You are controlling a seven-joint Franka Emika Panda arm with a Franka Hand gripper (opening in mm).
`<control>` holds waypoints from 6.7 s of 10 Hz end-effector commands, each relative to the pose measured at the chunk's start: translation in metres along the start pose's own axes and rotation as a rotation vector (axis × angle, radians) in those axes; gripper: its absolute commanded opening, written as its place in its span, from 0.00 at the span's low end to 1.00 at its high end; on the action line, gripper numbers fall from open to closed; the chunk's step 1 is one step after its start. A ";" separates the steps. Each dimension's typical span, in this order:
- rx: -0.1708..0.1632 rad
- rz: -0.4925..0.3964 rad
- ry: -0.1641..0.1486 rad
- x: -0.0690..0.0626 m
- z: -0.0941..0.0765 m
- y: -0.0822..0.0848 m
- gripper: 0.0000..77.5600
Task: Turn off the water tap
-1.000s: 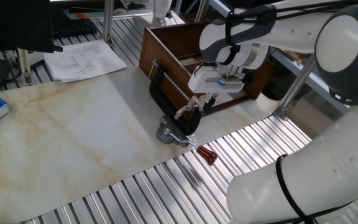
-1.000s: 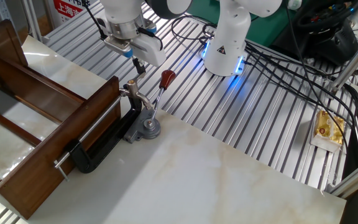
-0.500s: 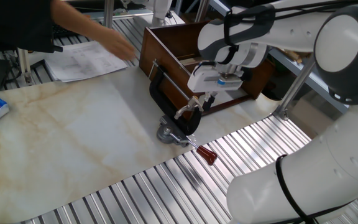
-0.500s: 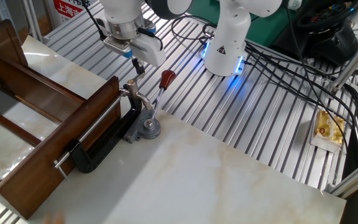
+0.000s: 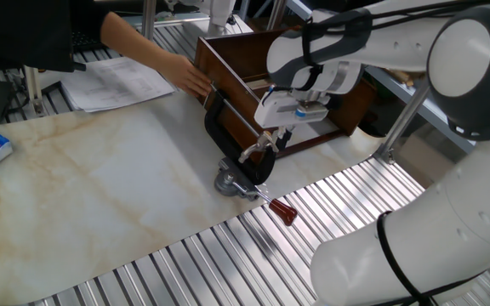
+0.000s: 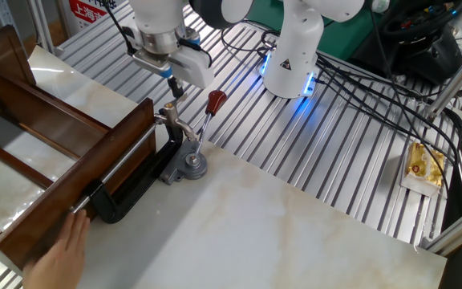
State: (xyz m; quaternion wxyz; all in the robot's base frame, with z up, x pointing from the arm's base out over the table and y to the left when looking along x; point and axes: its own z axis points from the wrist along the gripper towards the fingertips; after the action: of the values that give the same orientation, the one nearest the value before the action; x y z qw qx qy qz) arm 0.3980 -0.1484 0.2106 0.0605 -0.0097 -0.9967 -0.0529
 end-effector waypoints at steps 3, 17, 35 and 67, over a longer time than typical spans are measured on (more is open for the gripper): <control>-0.007 0.039 -0.013 0.000 0.007 0.017 0.00; 0.106 0.008 -0.066 0.015 0.028 0.022 0.00; 0.179 0.063 0.075 0.026 -0.022 0.030 0.00; -0.132 0.597 -0.031 -0.017 -0.016 0.025 0.00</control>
State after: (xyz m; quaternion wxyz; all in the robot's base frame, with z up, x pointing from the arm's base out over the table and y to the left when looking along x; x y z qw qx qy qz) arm 0.4148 -0.1260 0.2265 0.0617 -0.2872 -0.9518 -0.0878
